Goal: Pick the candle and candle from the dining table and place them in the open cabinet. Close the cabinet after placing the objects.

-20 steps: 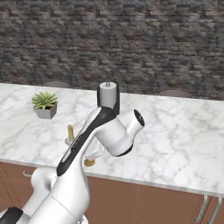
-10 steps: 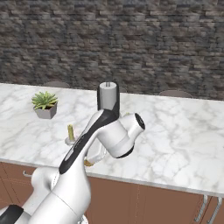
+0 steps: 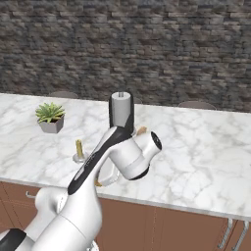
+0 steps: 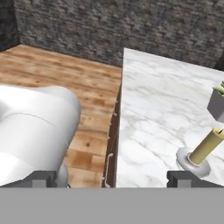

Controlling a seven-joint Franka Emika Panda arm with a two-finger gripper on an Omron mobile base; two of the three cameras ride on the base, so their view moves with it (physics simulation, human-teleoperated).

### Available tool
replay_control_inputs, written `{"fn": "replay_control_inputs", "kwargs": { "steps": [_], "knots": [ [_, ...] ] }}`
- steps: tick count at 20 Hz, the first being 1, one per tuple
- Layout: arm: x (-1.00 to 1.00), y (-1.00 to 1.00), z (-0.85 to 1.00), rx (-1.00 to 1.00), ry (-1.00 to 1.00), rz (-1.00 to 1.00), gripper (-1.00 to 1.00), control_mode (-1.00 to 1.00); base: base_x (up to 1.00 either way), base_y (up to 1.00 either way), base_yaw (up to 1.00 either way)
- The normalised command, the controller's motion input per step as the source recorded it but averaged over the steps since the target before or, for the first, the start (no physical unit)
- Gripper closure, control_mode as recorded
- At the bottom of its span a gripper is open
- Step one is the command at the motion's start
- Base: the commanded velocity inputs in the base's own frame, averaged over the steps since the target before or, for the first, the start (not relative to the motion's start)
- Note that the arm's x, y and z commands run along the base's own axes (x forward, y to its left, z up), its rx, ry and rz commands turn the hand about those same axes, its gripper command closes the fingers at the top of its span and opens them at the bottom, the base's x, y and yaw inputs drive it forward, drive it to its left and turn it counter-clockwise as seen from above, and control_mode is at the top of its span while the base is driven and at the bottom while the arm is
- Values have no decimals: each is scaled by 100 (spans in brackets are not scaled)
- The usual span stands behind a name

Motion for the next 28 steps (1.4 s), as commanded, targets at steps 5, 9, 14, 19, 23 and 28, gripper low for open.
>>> {"fn": "replay_control_inputs", "kwargs": {
  "steps": [5,9,14,19,23,28],
  "knots": [
    [10,0,-15,0,0,0,-100,-100,0,0,0],
    [10,0,-16,0,0,0,-100,-100,0,0,0],
    [10,0,-17,0,0,0,-100,-100,0,0,0],
    [13,0,-15,0,2,0,-100,-100,0,0,0],
    [21,0,-13,0,3,0,-100,-100,0,0,0],
    [23,0,-13,0,4,0,-100,-100,0,0,0]
  ]
}}
